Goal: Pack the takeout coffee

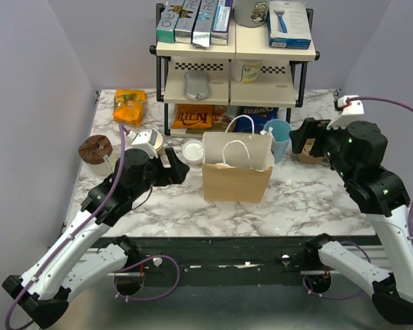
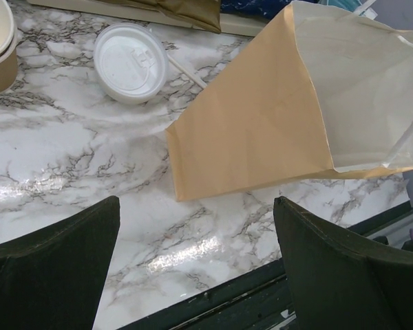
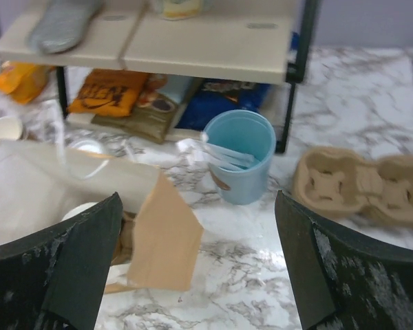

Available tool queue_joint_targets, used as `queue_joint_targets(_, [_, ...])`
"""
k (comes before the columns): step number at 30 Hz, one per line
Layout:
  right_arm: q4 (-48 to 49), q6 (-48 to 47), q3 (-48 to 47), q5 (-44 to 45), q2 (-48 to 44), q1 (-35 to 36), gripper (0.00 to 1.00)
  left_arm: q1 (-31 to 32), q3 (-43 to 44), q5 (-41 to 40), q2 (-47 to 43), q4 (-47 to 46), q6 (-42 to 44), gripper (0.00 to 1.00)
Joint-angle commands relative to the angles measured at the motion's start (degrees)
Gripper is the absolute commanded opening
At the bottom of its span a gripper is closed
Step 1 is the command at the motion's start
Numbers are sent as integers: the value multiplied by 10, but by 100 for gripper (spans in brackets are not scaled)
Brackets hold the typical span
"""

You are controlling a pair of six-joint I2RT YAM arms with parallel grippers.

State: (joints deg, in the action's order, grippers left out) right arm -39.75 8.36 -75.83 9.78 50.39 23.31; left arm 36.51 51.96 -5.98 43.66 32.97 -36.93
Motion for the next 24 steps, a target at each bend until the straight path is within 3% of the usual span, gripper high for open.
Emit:
queue_joint_targets(1, [-33,118,35,209,1,2,100,1,6,-46,-1,24,-20,99])
queue_joint_targets(7, [-39,178,137,299,-47,2,100,1,0,-97,10,37,-52,99])
queue_joint_targets(11, [22,199,235,292,-132,2,100,1,3,-122,19,51,-67,99])
queue_joint_targets(15, [93,150,295,236,-195,2,100,0,-3,-137,10,57,-82,99])
queue_joint_targets(24, [96,131,307,236,-228,2,100,0,-7,-177,-25,76,-93,99])
